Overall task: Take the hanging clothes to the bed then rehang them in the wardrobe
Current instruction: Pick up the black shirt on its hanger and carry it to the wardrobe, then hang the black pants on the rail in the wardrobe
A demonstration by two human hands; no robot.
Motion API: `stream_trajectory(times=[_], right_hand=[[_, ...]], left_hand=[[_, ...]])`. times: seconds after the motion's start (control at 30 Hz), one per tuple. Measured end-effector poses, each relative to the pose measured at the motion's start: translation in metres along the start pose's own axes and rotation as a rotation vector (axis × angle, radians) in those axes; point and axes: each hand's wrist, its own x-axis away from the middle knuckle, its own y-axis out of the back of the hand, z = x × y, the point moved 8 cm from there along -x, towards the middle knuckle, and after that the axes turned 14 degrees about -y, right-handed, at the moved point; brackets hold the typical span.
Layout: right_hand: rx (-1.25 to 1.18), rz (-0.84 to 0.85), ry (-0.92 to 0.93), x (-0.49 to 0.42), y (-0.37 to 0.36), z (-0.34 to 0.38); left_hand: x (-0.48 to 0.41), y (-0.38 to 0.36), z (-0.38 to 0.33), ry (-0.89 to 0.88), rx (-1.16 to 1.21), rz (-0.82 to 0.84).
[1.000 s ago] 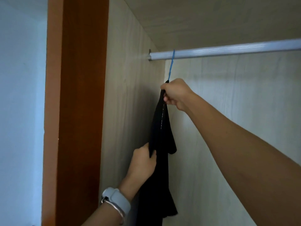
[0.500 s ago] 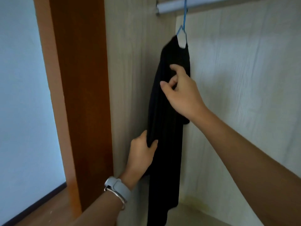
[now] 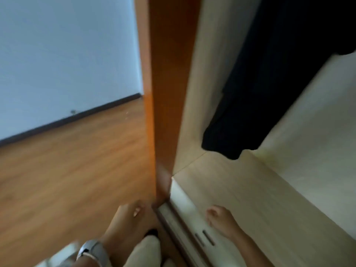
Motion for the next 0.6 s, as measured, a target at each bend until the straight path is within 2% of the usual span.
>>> stream_trajectory(times=[0.07, 0.13, 0.27, 0.4, 0.5, 0.6], right_hand=[[0.026, 0.084, -0.054, -0.003, -0.035, -0.012], [0.046, 0.143, -0.080, -0.004, -0.060, -0.014], [0.120, 0.248, -0.082, -0.014, -0.097, 0.014], [0.204, 0.332, -0.103, -0.041, -0.129, 0.067], [0.292, 0.390, -0.130, -0.062, -0.153, 0.119], [0.343, 0.411, -0.145, -0.081, -0.175, 0.178]], left_hand=[[0.059, -0.012, 0.065, 0.209, -0.005, 0.051], [0.115, -0.014, 0.116, 0.390, 0.027, -0.003], [0.185, -0.002, 0.160, 0.671, 0.087, -0.096], [0.201, 0.015, 0.197, 0.848, 0.272, -0.226], [0.184, 0.037, 0.222, 0.896, 0.388, -0.268], [0.170, 0.068, 0.253, 0.987, 0.560, -0.407]])
